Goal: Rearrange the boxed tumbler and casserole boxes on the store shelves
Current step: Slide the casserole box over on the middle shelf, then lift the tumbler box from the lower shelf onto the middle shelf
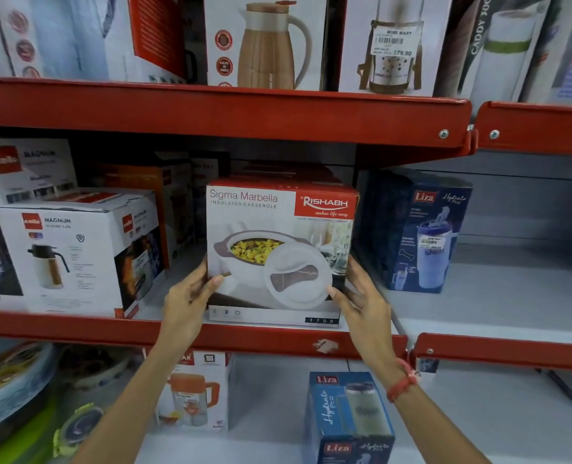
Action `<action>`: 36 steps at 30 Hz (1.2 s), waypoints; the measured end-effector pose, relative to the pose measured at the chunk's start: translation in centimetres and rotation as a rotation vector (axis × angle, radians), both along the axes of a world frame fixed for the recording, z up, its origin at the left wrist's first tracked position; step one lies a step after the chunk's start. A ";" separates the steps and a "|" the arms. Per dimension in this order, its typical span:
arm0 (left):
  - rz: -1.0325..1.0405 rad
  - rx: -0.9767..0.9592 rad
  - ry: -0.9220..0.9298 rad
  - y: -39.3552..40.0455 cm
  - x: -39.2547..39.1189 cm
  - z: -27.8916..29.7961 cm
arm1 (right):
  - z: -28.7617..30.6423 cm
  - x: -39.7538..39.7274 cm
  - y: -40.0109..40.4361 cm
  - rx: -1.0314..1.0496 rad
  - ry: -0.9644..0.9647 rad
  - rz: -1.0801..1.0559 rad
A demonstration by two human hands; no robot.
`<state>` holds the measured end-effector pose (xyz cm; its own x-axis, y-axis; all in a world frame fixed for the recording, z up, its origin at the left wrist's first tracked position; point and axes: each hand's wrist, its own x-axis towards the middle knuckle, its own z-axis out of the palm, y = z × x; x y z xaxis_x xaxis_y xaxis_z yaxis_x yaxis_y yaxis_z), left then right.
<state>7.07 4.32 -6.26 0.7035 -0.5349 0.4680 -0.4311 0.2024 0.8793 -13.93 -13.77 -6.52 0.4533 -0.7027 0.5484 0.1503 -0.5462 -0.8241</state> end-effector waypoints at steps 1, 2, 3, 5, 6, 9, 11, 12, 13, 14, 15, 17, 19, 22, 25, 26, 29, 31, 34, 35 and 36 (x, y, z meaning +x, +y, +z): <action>0.002 0.011 -0.016 0.0 0.0 -0.1 | 0.0 -0.1 -0.1 0.005 0.006 0.009; 0.007 0.025 -0.030 0.0 0.1 -0.1 | 0.1 -0.2 -0.1 0.003 0.014 0.016; 0.020 0.044 -0.038 0.1 0.1 -0.2 | 0.1 -0.2 -0.1 -0.007 0.022 0.019; 0.047 0.075 -0.050 0.2 0.1 -0.2 | 0.0 -0.3 -0.1 -0.020 0.029 0.013; 0.052 0.082 -0.054 0.2 0.1 -0.2 | -0.1 -0.3 -0.1 -0.017 0.027 0.011; 0.064 0.106 -0.061 0.2 0.0 -0.5 | -0.2 -0.5 0.0 -0.019 0.031 0.011; 0.069 0.107 -0.092 0.4 -0.2 -0.5 | -0.1 -0.7 -0.1 -0.031 0.050 0.009; 0.072 0.100 -0.103 0.4 -0.3 -0.5 | 0.0 -0.8 -0.1 -0.036 0.060 0.015; 0.082 0.104 -0.113 0.4 -0.4 -0.5 | 0.2 -0.9 0.1 -0.031 0.069 0.030; 0.100 0.116 -0.132 0.4 -0.6 -0.5 | 0.2 -1.1 0.4 -0.017 0.074 0.043; 0.138 0.131 -0.165 0.4 -1.0 -0.7 | 0.2 -1.4 0.8 -0.003 0.075 0.036; 0.278 0.108 -0.276 0.8 -2.6 -1.5 | -0.4 -2.5 2.1 -0.005 0.058 -0.059; 0.428 -0.008 -0.452 1.3 -4.5 -3.4 | -1.7 -4.3 3.6 -0.052 0.009 -0.155; 0.388 -0.052 -0.677 1.6 -7.5 -6.9 | -5.2 -7.4 4.7 -0.158 0.007 -0.250; 0.160 0.097 -0.554 1.3 -10.2 -10.2 | -9.3 -10.0 4.4 -0.146 0.118 -0.249; 0.075 0.181 -0.461 1.1 -11.1 -11.3 | -10.5 -10.7 4.1 -0.118 0.173 -0.224; -0.226 0.473 -0.177 0.1 -13.3 -14.2 | -14.6 -12.6 2.7 0.024 0.405 -0.080; -0.458 0.691 -0.066 -0.9 -14.7 -15.6 | -16.9 -13.0 2.0 0.138 0.604 0.014; -0.596 0.854 -0.089 -2.1 -16.0 -17.0 | -18.5 -12.7 2.5 0.221 0.709 0.100; -0.558 0.842 -0.058 -2.3 -16.2 -17.0 | -18.5 -12.6 2.7 0.226 0.709 0.103; -0.509 0.824 -0.047 -2.2 -16.2 -16.8 | -18.3 -12.5 2.9 0.230 0.702 0.095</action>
<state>-9.09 2.10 -23.09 0.2872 -0.9429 -0.1685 -0.5009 -0.2978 0.8127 -26.44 -10.91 -24.83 0.7073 -0.7053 -0.0486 -0.4159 -0.3595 -0.8354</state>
